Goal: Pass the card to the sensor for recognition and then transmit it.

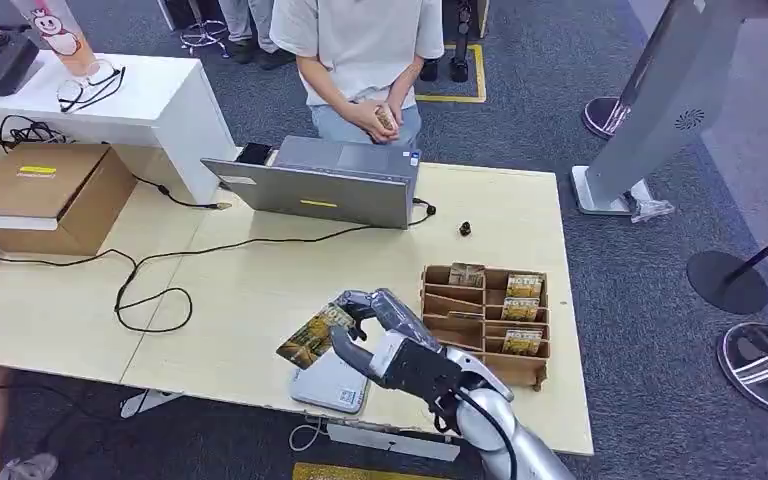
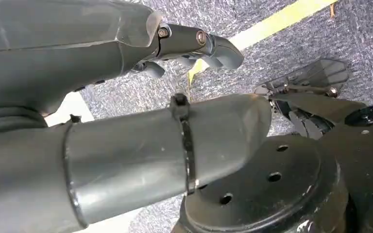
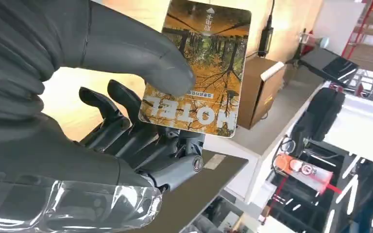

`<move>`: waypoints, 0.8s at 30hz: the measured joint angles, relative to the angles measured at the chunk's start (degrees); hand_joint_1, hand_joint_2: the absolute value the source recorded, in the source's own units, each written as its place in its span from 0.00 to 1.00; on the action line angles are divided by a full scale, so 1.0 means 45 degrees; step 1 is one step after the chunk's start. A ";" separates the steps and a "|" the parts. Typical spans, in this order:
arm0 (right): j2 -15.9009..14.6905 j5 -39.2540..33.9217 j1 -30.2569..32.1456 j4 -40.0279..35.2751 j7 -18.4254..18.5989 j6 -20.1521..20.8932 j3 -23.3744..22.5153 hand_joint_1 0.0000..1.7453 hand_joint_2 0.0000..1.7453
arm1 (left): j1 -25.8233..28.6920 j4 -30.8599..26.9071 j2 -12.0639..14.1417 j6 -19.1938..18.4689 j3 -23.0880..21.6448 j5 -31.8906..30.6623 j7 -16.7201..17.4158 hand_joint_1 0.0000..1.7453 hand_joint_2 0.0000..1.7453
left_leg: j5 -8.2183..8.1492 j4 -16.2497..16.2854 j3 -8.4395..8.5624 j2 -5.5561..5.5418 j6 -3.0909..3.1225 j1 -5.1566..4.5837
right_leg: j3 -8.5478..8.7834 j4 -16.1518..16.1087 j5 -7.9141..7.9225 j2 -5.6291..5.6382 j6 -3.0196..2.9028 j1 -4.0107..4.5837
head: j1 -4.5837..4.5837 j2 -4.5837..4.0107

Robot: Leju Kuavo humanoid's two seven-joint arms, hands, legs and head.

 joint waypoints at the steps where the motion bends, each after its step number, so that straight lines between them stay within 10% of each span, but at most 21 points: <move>1: 0.0000 0.0020 0.0007 0.0043 0.0024 0.0000 0.0010 1.00 1.00 | -0.0027 0.0063 0.0029 0.0062 0.0000 0.0000 0.0000 0.00 0.00 | 0.0000 0.0000 0.0000 0.0000 0.0000 0.0000 | 0.0000 0.0000 0.0000 0.0000 0.0000 0.0000 | 0.0005 0.0000; 24: 0.0121 0.0549 -0.0013 0.1107 0.1001 -0.0219 0.0126 1.00 1.00 | -0.0366 0.1486 0.0563 0.0719 0.0005 0.0015 0.0311 0.00 0.00 | 0.0000 0.0000 -0.0005 -0.0003 0.0000 0.0000 | 0.0000 0.0000 0.0000 -0.0002 0.0000 0.0000 | 0.0005 0.0000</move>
